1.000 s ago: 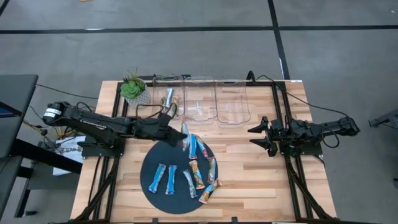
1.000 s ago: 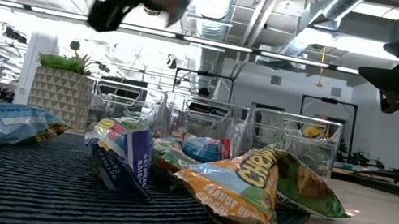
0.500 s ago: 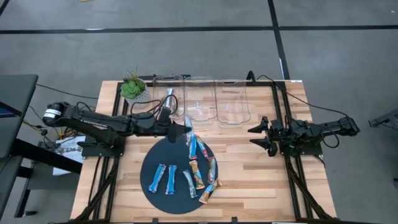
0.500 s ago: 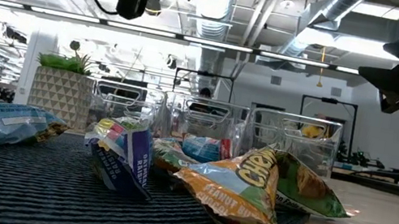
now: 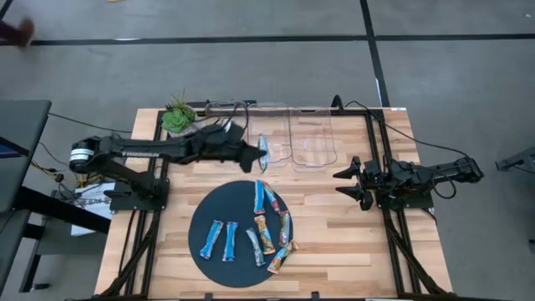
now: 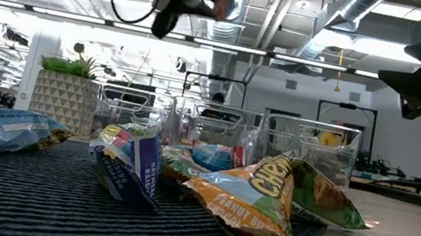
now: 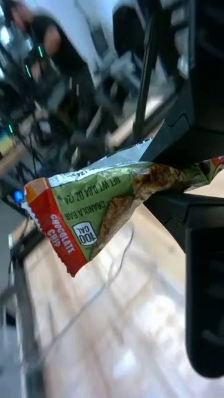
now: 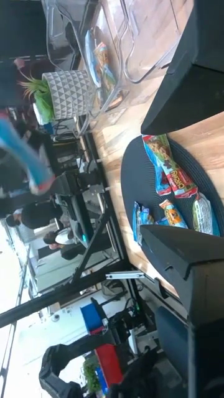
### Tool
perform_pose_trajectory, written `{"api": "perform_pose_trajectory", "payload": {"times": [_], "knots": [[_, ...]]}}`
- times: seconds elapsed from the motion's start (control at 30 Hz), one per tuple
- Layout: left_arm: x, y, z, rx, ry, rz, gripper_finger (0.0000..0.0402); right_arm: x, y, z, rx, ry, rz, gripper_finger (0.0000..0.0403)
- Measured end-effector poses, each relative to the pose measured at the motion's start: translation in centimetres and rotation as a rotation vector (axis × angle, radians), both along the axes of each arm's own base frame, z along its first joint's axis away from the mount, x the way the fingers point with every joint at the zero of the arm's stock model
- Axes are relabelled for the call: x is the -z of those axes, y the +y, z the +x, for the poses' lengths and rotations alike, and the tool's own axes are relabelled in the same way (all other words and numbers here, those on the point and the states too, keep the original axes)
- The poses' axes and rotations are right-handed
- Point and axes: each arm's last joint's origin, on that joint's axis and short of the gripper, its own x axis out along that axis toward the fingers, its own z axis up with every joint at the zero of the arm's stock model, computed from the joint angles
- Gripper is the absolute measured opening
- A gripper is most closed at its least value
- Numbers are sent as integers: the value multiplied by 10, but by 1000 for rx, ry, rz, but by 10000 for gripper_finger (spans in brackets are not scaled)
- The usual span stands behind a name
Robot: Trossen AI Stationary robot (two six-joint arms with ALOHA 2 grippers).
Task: Pick and place Granola Bars by type
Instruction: Put the red granola bar into the center transparent bin
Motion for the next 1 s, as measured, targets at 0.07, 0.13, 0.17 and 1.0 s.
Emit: {"api": "perform_pose_trajectory", "payload": {"times": [0.07, 0.13, 0.17, 1.0], "knots": [[1, 12, 5, -24, 60, 19, 62, 0, 0, 0, 0, 0, 0, 244], [1, 24, 10, -49, 108, 32, 62, 0, 0, 0, 0, 0, 0, 244], [3, 30, 12, -59, 149, 35, 62, 0, 0, 0, 0, 0, 0, 244], [59, 123, 57, -104, 683, 20, 65, 0, 0, 0, 1, -1, 0, 244]]}}
